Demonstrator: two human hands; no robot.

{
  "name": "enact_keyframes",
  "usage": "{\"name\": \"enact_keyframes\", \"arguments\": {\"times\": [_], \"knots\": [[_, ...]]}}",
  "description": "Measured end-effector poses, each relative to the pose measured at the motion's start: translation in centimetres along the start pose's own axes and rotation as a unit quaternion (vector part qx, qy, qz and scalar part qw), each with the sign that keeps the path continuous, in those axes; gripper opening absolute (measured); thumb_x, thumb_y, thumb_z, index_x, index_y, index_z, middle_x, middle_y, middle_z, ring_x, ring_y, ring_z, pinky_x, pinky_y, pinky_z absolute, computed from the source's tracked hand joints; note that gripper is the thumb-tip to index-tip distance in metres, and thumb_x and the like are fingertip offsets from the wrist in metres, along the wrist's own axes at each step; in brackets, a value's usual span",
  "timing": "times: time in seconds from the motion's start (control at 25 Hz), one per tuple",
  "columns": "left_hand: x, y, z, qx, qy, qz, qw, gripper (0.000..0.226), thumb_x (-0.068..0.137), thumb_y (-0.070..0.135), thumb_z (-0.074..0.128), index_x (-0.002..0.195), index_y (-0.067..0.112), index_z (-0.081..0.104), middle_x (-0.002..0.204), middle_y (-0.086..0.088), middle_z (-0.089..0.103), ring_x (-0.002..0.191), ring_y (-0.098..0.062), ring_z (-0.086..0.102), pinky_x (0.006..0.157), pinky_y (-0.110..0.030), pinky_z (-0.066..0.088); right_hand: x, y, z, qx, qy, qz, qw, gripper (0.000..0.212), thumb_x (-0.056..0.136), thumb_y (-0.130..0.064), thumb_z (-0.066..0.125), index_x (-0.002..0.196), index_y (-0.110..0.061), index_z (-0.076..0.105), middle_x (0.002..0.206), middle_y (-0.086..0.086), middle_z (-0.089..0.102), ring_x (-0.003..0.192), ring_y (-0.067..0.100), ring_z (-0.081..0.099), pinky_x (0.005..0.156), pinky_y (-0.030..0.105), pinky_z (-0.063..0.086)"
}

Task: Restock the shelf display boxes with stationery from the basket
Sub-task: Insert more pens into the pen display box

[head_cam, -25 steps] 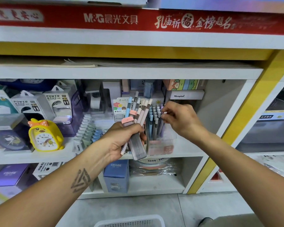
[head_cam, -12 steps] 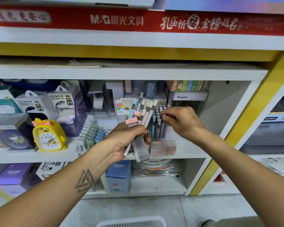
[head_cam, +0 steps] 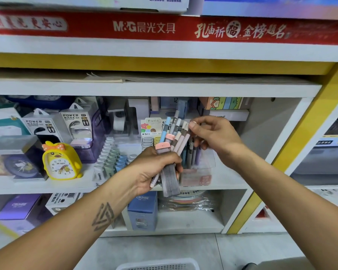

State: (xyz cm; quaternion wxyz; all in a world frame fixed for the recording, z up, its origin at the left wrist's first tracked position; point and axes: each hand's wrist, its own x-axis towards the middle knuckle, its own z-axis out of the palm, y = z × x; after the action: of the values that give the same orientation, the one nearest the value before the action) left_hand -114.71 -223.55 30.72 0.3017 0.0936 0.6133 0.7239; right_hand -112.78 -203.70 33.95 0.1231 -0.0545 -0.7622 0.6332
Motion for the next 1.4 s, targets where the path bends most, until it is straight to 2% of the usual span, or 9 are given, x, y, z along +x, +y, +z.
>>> {"name": "enact_keyframes", "arguments": {"times": [0.08, 0.2, 0.32, 0.48, 0.68, 0.92, 1.04, 1.24, 1.4], "knots": [[-0.1, 0.0, 0.0, 0.006, -0.003, -0.006, 1.0, 0.007, 0.077, 0.003, 0.073, 0.081, 0.007, 0.075, 0.077, -0.024, 0.067, 0.064, -0.028, 0.063, 0.059, -0.031, 0.053, -0.2, -0.4, 0.3, 0.057, 0.001, 0.013, 0.998, 0.012, 0.091, -0.006, 0.07, 0.1, 0.002, 0.068, 0.071, 0.01, 0.072, 0.055, 0.015, 0.061, 0.049, 0.022, 0.048], [-0.3, 0.2, -0.3, -0.017, 0.007, -0.015, 1.0, 0.008, 0.081, 0.004, 0.071, 0.088, 0.005, 0.074, 0.074, -0.022, 0.068, 0.057, -0.026, 0.062, 0.057, -0.029, 0.054, 0.4, -0.8, -1.0, 0.122, 0.106, 0.013, 0.987, 0.014, 0.094, 0.003, 0.062, 0.106, 0.009, 0.064, 0.079, 0.019, 0.07, 0.058, 0.017, 0.061, 0.056, 0.023, 0.054], [-0.4, 0.4, -0.6, -0.022, 0.023, -0.021, 0.999, 0.006, 0.082, 0.003, 0.069, 0.086, 0.005, 0.073, 0.073, -0.022, 0.068, 0.053, -0.025, 0.062, 0.052, -0.026, 0.052, 0.9, -0.6, -3.1, -0.046, 0.191, -0.052, 0.979, 0.019, 0.095, -0.002, 0.063, 0.113, 0.002, 0.061, 0.08, 0.017, 0.07, 0.06, 0.019, 0.065, 0.061, 0.032, 0.057], [-0.5, 0.4, -0.3, -0.04, 0.022, -0.029, 0.999, 0.006, 0.083, -0.002, 0.067, 0.086, 0.003, 0.07, 0.071, -0.023, 0.066, 0.051, -0.025, 0.062, 0.048, -0.026, 0.051, 0.3, 1.1, -3.7, -0.336, 0.139, -0.111, 0.925, 0.012, 0.097, -0.019, 0.063, 0.106, -0.017, 0.054, 0.081, 0.005, 0.07, 0.077, 0.024, 0.069, 0.073, 0.039, 0.058], [0.0, 0.2, 0.5, -0.057, 0.014, -0.02, 0.998, 0.01, 0.083, -0.004, 0.067, 0.091, 0.001, 0.068, 0.069, -0.022, 0.065, 0.055, -0.026, 0.062, 0.051, -0.028, 0.053, 0.3, 2.9, -3.5, -0.373, 0.076, -0.153, 0.912, 0.015, 0.1, -0.016, 0.055, 0.094, -0.022, 0.042, 0.079, 0.008, 0.067, 0.075, 0.029, 0.067, 0.069, 0.049, 0.057], [0.4, 0.1, 0.7, -0.055, 0.016, -0.024, 0.998, 0.008, 0.083, -0.004, 0.066, 0.089, 0.002, 0.067, 0.068, -0.022, 0.064, 0.052, -0.026, 0.061, 0.05, -0.027, 0.052, 0.7, 3.3, -3.8, -0.41, 0.05, -0.161, 0.896, 0.019, 0.097, -0.011, 0.056, 0.089, -0.02, 0.042, 0.077, 0.008, 0.065, 0.074, 0.032, 0.064, 0.066, 0.047, 0.056], [0.5, 0.0, 0.8, -0.054, 0.022, -0.02, 0.998, 0.01, 0.081, -0.004, 0.068, 0.09, 0.001, 0.068, 0.069, -0.022, 0.065, 0.055, -0.026, 0.062, 0.053, -0.028, 0.053, 0.8, 3.4, -3.8, -0.371, 0.043, -0.147, 0.916, 0.015, 0.096, -0.009, 0.059, 0.087, -0.018, 0.05, 0.078, 0.009, 0.067, 0.075, 0.03, 0.067, 0.069, 0.047, 0.057], [0.5, -0.2, 0.7, -0.051, 0.02, -0.02, 0.998, 0.011, 0.08, -0.003, 0.07, 0.091, 0.001, 0.07, 0.071, -0.022, 0.066, 0.058, -0.028, 0.062, 0.056, -0.031, 0.055, 1.2, 3.3, -3.7, -0.487, 0.042, -0.156, 0.858, 0.019, 0.097, -0.017, 0.061, 0.102, -0.009, 0.077, 0.099, 0.008, 0.064, 0.092, 0.03, 0.061, 0.08, 0.038, 0.051], [0.5, -0.2, 0.8, -0.05, 0.016, -0.019, 0.998, 0.007, 0.08, -0.002, 0.07, 0.085, 0.002, 0.073, 0.071, -0.023, 0.066, 0.054, -0.028, 0.062, 0.054, -0.03, 0.054, 0.7, 2.1, -2.6, -0.338, 0.041, -0.07, 0.938, 0.025, 0.102, -0.029, 0.055, 0.108, -0.018, 0.076, 0.095, 0.006, 0.074, 0.087, 0.017, 0.064, 0.08, 0.034, 0.053]]}}
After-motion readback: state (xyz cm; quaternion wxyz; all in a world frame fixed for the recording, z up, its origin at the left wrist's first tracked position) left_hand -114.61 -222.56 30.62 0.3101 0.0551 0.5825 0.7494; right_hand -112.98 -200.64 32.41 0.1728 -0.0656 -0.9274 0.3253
